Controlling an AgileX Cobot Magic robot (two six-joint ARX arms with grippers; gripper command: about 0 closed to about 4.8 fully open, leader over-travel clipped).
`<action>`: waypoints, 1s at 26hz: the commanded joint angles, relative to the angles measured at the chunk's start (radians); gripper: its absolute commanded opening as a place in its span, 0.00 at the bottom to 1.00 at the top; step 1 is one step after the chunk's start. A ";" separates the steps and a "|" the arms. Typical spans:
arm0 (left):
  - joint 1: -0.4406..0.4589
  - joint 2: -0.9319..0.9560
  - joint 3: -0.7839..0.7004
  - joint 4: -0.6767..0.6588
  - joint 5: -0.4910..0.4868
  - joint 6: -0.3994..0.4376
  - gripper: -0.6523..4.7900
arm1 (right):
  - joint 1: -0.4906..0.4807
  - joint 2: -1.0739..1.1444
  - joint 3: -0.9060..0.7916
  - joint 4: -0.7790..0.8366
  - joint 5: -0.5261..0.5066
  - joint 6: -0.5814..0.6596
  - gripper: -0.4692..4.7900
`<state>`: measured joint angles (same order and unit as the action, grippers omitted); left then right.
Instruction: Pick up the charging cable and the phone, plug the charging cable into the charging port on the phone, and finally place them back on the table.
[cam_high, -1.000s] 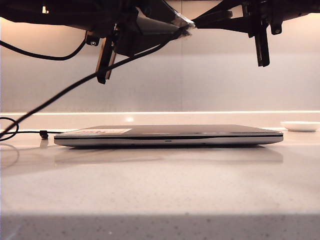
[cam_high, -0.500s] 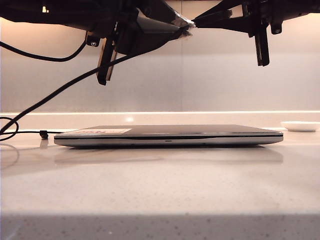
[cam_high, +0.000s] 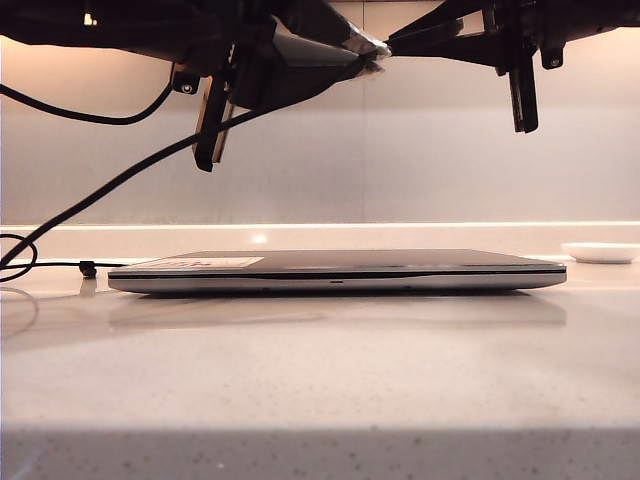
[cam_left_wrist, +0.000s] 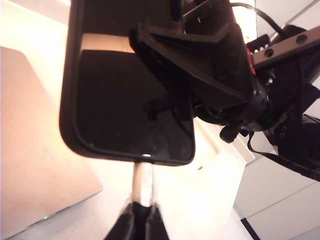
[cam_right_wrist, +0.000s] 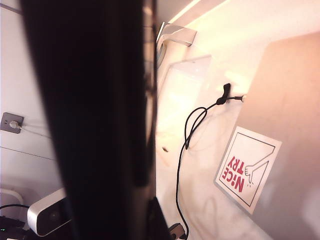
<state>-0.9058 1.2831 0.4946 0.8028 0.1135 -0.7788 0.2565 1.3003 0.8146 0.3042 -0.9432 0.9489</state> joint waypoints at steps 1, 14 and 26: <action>0.000 -0.003 0.004 0.037 0.003 0.010 0.11 | 0.003 -0.008 0.007 0.007 -0.020 -0.011 0.08; 0.000 -0.005 0.004 0.037 0.003 0.017 0.37 | -0.007 -0.008 0.007 0.015 0.032 -0.019 0.08; 0.092 -0.090 0.005 -0.006 0.003 0.119 0.34 | -0.192 -0.008 0.007 -0.048 0.009 -0.072 0.08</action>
<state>-0.8326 1.2102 0.4953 0.8082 0.1162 -0.6838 0.0841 1.3006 0.8143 0.2535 -0.9112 0.9073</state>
